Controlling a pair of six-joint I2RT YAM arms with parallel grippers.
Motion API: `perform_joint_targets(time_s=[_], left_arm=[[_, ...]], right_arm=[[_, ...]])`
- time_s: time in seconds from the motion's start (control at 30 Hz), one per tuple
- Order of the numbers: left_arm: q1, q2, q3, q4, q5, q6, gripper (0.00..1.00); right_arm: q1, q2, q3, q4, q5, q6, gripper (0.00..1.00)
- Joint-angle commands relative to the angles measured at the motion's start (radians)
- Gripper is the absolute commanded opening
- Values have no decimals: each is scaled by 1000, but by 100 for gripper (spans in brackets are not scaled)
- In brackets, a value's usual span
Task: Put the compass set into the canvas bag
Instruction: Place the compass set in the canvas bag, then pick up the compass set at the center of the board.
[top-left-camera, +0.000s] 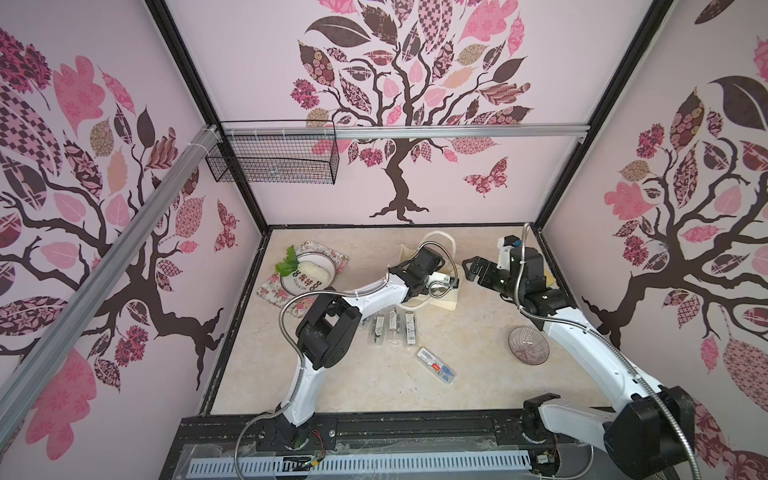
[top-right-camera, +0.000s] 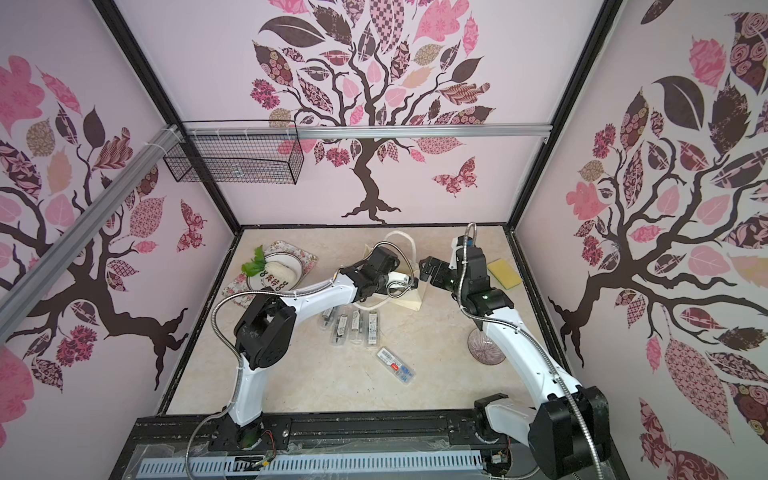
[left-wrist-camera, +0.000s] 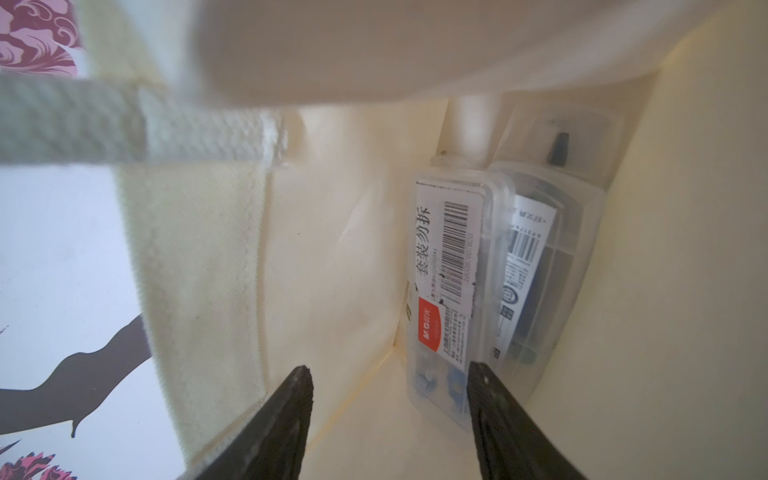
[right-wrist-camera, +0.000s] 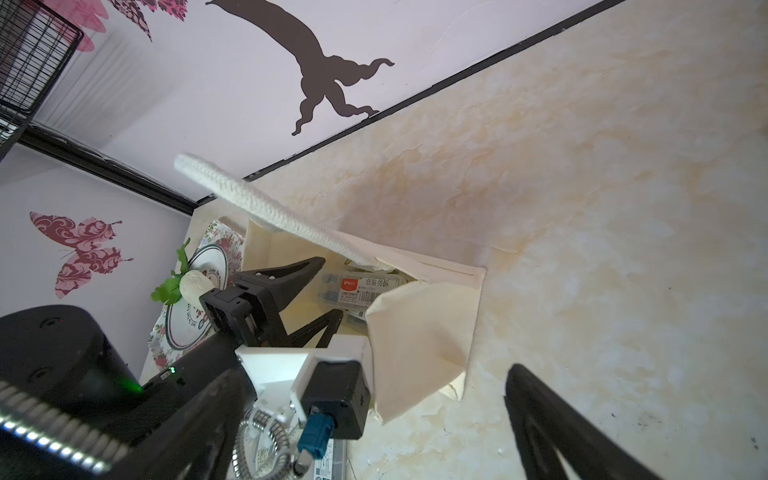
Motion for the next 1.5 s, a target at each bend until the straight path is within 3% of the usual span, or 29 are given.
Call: perform_joint_targets(time_s=[0.0,0.17,0.33,0.6,0.73,0.9,1.1,1.23,1.47], left_arm=[[0,-34,1,60,-32,-14,65],[2,-115,23,99,-86,-107,76],[5,-221,23,72,-158,-249,97],[20,-417,-49,-21,-265,-582,97],[55,-512,-62,-180,-266,-843,97],[145,-657,-174,-312,-166,-1163,97],[223,-747,-321,-382,-151,-1351,97],[329,-709,-380,-449,-15,-1481,97],[420,-519,-431,-449,193,-1559,94]], right_arm=[[-4,-14,2,7,-1,-16,100],[-4,-18,25,-4,-1,-41,100],[-4,-40,31,10,-3,-80,100],[-4,-46,68,4,-36,-105,100],[-2,-46,57,-5,-123,-95,100],[38,-76,25,-11,-158,-106,100],[106,-113,-20,-20,-175,-129,100],[106,-131,-41,-26,-168,-136,100],[106,-149,-42,-39,-130,-146,100]])
